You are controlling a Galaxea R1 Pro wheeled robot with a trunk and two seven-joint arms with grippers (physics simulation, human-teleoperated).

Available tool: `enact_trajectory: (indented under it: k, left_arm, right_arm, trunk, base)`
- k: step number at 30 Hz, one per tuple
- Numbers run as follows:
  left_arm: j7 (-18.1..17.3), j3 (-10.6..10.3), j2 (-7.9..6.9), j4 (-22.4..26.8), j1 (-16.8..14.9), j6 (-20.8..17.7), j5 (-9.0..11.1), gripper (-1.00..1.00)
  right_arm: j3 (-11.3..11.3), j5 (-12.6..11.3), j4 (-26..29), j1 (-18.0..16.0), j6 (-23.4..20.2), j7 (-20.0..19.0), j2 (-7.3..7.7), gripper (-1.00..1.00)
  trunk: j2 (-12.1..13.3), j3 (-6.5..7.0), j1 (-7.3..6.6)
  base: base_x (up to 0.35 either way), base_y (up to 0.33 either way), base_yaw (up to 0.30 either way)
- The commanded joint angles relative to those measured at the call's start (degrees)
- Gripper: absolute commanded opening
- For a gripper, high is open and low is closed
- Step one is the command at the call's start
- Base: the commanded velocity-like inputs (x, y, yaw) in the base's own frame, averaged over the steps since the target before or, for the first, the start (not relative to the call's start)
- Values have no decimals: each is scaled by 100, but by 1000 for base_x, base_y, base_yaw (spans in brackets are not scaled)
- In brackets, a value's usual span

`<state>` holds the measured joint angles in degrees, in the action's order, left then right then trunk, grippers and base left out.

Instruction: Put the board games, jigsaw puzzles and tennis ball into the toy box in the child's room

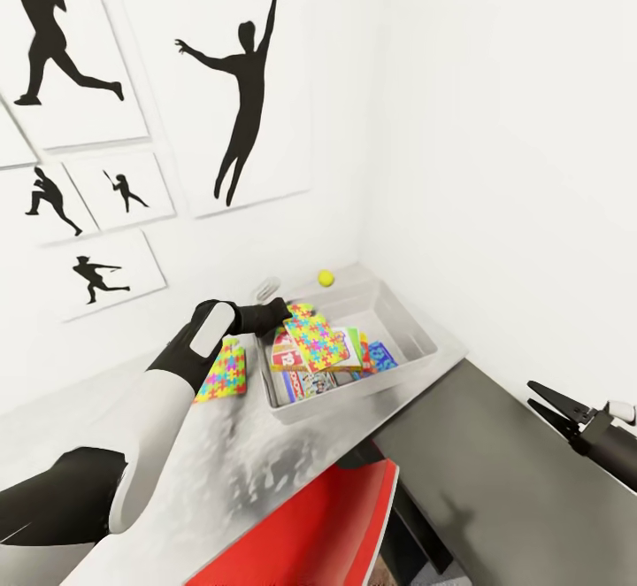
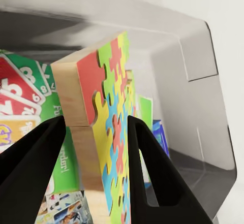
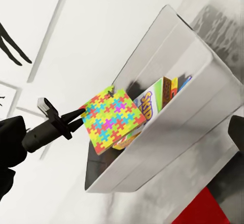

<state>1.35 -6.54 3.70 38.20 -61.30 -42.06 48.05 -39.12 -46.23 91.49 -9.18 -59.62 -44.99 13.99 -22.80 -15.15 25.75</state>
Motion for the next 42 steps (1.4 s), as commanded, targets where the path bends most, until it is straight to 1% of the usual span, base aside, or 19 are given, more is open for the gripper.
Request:
enact_trajectory:
  k: [1, 5, 15, 16, 21, 25, 30, 32, 36, 37, 39, 41, 42]
  left_arm:
    - [14, -5, -1, 5, -5, -15, 22, -100]
    - [14, -5, 3, 11, -5, -13, 21, -100]
    - [14, -5, 2, 54, -7, -13, 20, -100]
    - [14, -5, 1, 58, -6, -13, 20, 100]
    - [9, -5, -5, 89, -5, -13, 20, 100]
    - [0, -5, -19, 207, -11, -23, 20, 100]
    - [1, -8, -71, 380, -12, -57, 20, 100]
    - [-14, -7, -119, 417, -12, -67, 20, 100]
    - [-133, -5, -415, 438, -7, -93, 45, 100]
    - [-163, -5, -452, 439, -7, -106, 45, 100]
    - [-332, -2, -624, 445, -5, -211, 44, 100]
    - [-554, 8, -832, 476, -5, -368, 44, 100]
    - [-614, 12, -886, 504, -5, -408, 44, 100]
  right_arm:
    - [-35, 27, 0, -6, -27, -36, -2, 100]
    - [-119, 19, 0, -5, -27, -46, -17, 100]
    - [-139, 27, 0, -4, -24, -53, -26, 100]
    - [-139, 27, 0, -4, -24, -53, -27, 100]
    - [-139, 27, 0, -3, -24, -53, -28, 100]
    - [-139, 27, 0, -5, -24, -53, -22, 100]
    - [-139, 27, 0, -4, -24, -53, -20, 100]
    - [-139, 27, 0, -4, -24, -53, -20, 100]
    - [-133, 27, 0, -5, -24, -53, -20, 100]
    - [-132, 27, 0, -5, -24, -53, -19, 100]
    - [-131, 27, 0, -5, -24, -53, -19, 100]
    - [-128, 30, 0, -5, -24, -53, -23, 100]
    - [-127, 33, 0, -5, -24, -53, -24, 100]
  trunk:
    - [-12, -20, 3]
    - [-12, -52, 3]
    - [-12, -60, 3]
    - [-12, -60, 3]
    - [-12, -60, 3]
    - [-12, -60, 3]
    - [-12, -60, 3]
    - [-12, -60, 3]
    - [-12, -60, 3]
    - [-12, -60, 3]
    - [-12, -60, 3]
    - [-12, -60, 3]
    - [-12, -60, 3]
  base:
    - [0, 0, 0]
    - [0, 0, 0]
    - [0, 0, 0]
    - [0, 0, 0]
    - [0, 0, 0]
    - [0, 0, 0]
    - [0, 0, 0]
    - [0, 0, 0]
    - [0, 0, 0]
    - [0, 0, 0]
    - [0, 0, 0]
    - [0, 0, 0]
    - [0, 0, 0]
